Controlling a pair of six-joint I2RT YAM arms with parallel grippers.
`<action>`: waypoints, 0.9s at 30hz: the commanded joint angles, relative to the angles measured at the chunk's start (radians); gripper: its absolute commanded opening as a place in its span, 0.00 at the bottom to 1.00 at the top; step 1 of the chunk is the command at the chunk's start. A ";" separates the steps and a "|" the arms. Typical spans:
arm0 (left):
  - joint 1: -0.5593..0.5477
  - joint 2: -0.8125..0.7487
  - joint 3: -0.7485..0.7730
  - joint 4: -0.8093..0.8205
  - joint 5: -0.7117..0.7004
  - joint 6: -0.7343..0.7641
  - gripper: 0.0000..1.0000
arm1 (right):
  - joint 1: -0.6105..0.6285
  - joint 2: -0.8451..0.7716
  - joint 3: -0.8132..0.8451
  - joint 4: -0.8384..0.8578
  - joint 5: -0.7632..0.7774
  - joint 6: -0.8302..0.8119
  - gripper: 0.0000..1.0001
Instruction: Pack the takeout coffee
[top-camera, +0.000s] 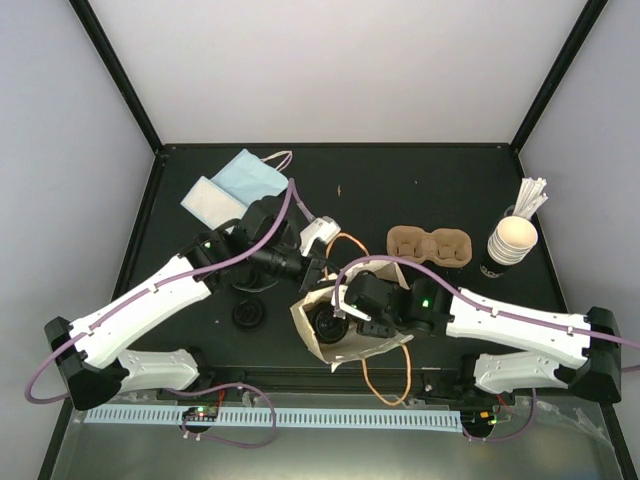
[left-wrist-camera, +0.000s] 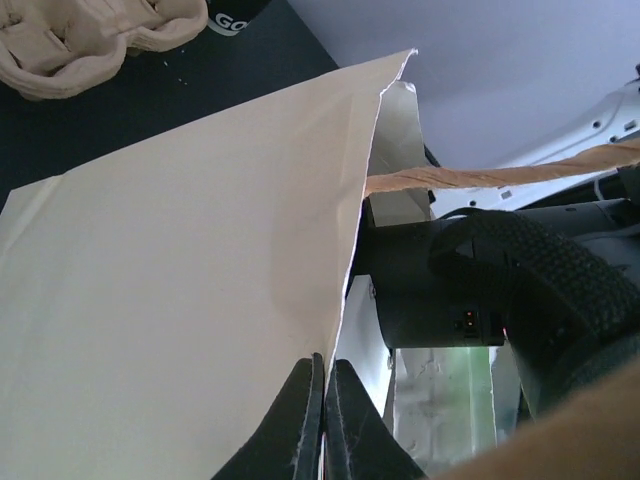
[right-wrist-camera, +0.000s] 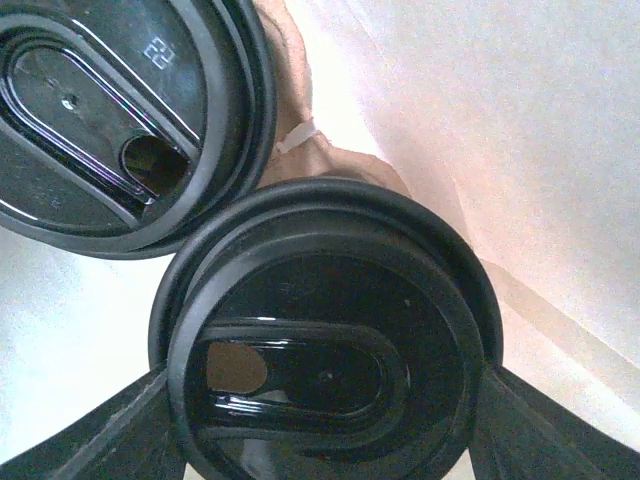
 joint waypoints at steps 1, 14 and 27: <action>0.032 0.006 0.037 0.013 0.216 -0.069 0.02 | -0.069 0.025 0.062 -0.063 -0.156 0.072 0.52; 0.175 0.048 -0.048 -0.031 0.248 0.008 0.02 | -0.152 0.143 0.075 0.001 -0.279 0.023 0.52; 0.194 0.142 0.035 -0.168 0.160 0.162 0.02 | -0.217 0.176 0.021 0.070 -0.348 -0.011 0.52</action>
